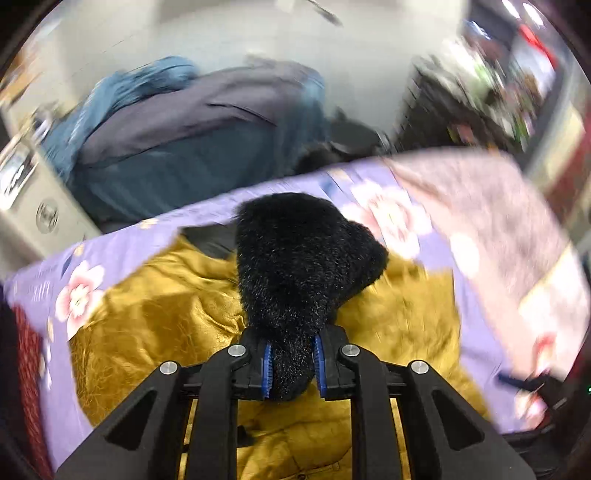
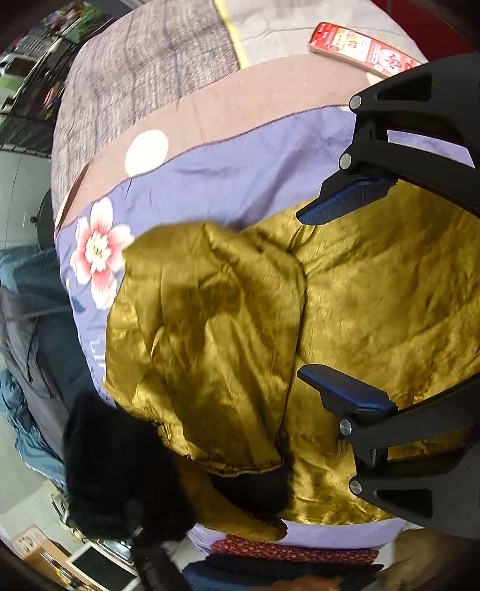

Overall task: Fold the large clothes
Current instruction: 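Grasp the other black fur cuff with the left gripper and lift it, then lay the second sleeve across the jacket front and open the left gripper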

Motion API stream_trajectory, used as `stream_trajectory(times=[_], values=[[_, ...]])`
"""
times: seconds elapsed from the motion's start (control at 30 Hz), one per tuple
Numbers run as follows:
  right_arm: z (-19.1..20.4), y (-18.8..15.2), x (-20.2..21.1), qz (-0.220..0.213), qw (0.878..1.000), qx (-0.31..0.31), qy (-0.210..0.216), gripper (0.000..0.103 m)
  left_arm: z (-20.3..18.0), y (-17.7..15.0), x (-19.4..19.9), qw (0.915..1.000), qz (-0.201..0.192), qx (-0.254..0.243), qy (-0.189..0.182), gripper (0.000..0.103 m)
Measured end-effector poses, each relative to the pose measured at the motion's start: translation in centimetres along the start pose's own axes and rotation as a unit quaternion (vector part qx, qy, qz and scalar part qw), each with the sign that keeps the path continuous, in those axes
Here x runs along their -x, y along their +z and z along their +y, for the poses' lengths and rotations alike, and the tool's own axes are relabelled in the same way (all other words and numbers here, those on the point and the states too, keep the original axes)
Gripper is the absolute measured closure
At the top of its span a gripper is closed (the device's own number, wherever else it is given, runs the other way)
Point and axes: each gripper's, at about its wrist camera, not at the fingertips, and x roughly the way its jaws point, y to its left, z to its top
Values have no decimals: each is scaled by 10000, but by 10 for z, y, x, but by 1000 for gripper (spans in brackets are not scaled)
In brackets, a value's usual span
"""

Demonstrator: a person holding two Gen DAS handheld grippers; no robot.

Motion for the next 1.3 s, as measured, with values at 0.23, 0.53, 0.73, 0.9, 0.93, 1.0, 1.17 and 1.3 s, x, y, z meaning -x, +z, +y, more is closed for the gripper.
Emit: stream_trajectory(times=[0.23,0.53,0.73,0.9,0.93,1.0,1.17,1.3], values=[[-24,-6,-2,63,9993,-373,-46,25,-36,-51,-34,9924,308,-1185,125,24],[16,39,1,-322,9992,219,115,25,42,-70,34,9995,-126,-279,92,6],[108,69,-3,-565,9847,1549,566,25,124,-96,23,9935,289,357,1039,9],[174,68,-20,-704,9583,2720,531,25,169,-100,19,9889,332,936,1101,18],[181,67,-31,-643,9550,2864,420,25,172,-101,14,9888,382,985,1055,24],[184,65,-59,-315,9565,2891,216,25,175,-103,1,9884,567,1060,933,31],[161,63,-122,719,9677,2413,140,25,180,-120,-51,9824,1175,1322,603,28],[161,65,-138,855,9631,2551,90,23,183,-126,-71,9817,1258,1284,628,23]])
